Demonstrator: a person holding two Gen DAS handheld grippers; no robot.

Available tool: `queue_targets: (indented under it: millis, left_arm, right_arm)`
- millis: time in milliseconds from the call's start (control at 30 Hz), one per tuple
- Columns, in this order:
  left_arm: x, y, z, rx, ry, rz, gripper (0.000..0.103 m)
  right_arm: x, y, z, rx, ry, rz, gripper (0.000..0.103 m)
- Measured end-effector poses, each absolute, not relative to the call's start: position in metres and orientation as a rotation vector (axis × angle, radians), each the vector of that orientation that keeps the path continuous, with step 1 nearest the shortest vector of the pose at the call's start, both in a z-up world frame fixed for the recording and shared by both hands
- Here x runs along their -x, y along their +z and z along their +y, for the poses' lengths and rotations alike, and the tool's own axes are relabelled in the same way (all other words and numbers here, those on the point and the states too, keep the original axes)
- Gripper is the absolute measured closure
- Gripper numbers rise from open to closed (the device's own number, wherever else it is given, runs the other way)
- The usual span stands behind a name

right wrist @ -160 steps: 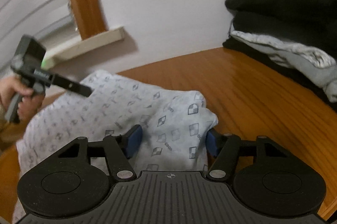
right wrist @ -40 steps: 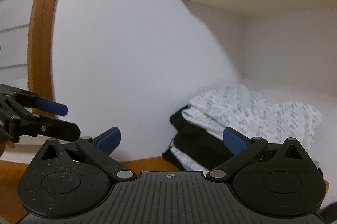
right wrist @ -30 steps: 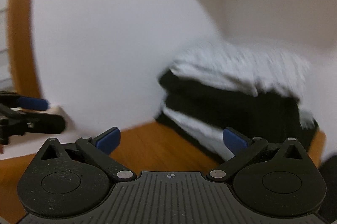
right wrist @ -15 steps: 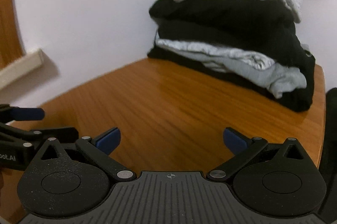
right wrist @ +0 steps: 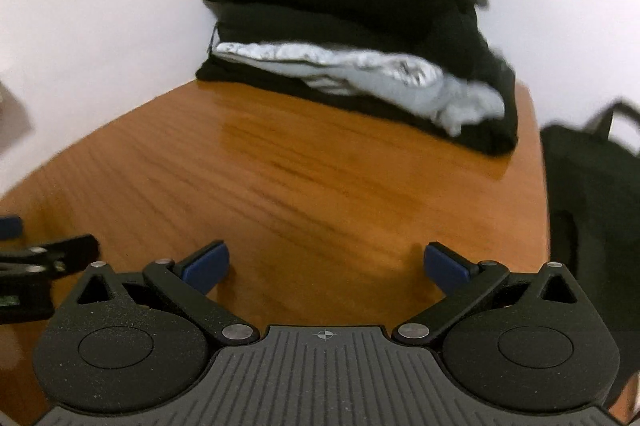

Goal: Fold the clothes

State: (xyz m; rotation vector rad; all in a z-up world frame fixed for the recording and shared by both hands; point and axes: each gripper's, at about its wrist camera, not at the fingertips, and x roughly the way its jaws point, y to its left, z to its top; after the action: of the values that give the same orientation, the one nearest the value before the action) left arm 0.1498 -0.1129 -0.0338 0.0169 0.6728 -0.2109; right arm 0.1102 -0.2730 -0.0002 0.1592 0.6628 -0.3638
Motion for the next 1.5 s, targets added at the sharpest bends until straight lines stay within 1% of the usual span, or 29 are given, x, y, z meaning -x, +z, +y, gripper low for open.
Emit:
queue_targets:
  millis: [100, 533, 1500]
  left_arm:
    - [-0.150, -0.034, -0.112, -0.002, -0.220, 0.670, 0.000]
    - [-0.159, -0.037, -0.123, -0.094, -0.199, 0.690, 0.000]
    - [-0.161, -0.036, -0.124, -0.094, -0.202, 0.693, 0.000]
  right_arm:
    - [-0.107, -0.001, -0.273, -0.161, -0.379, 0.662, 0.000]
    - [-0.108, -0.003, -0.271, -0.159, -0.380, 0.663, 0.000]
    - [-0.106, -0.001, -0.268, -0.158, -0.378, 0.665, 0.000]
